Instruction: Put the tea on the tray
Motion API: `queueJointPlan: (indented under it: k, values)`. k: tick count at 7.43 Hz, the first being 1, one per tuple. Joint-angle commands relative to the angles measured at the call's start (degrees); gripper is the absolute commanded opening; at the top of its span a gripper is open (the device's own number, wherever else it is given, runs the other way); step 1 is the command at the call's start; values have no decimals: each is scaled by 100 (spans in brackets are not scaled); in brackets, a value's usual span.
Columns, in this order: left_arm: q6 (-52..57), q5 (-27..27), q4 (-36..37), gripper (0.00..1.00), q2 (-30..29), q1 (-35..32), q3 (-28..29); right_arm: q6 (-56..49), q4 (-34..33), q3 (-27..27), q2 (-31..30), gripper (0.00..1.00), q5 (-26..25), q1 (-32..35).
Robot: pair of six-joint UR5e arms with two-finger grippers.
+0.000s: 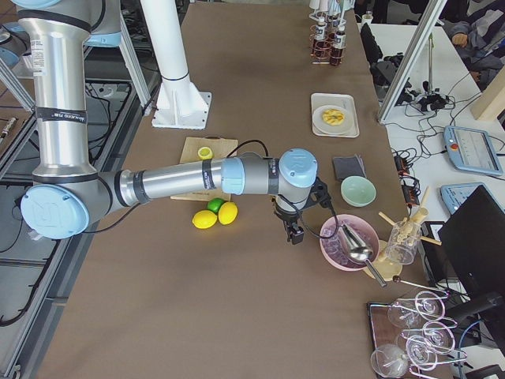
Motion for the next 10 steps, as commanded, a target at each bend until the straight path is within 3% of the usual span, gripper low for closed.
queueJointPlan:
  k: [1,2,4,5,7,10]
  values:
    - [-1557,3,-378,97,-628,681,150,-17,474,-4,-323,100,480,-2]
    - [-1657,142,-379,97,-883,769,324,9,913,-48,-473,100,542,-10]
    - [-2016,1071,-440,97,-1393,1164,642,209,978,-109,-396,100,552,-19]
    - [-2036,1223,-676,97,-1456,1166,817,576,987,-101,-395,100,587,-28]
    - [-2455,1382,-1815,96,-1657,1253,1728,676,987,-101,-395,100,596,-46]
    - [-2572,1548,-2179,94,-1860,1499,2135,677,987,-101,-395,100,596,-54]
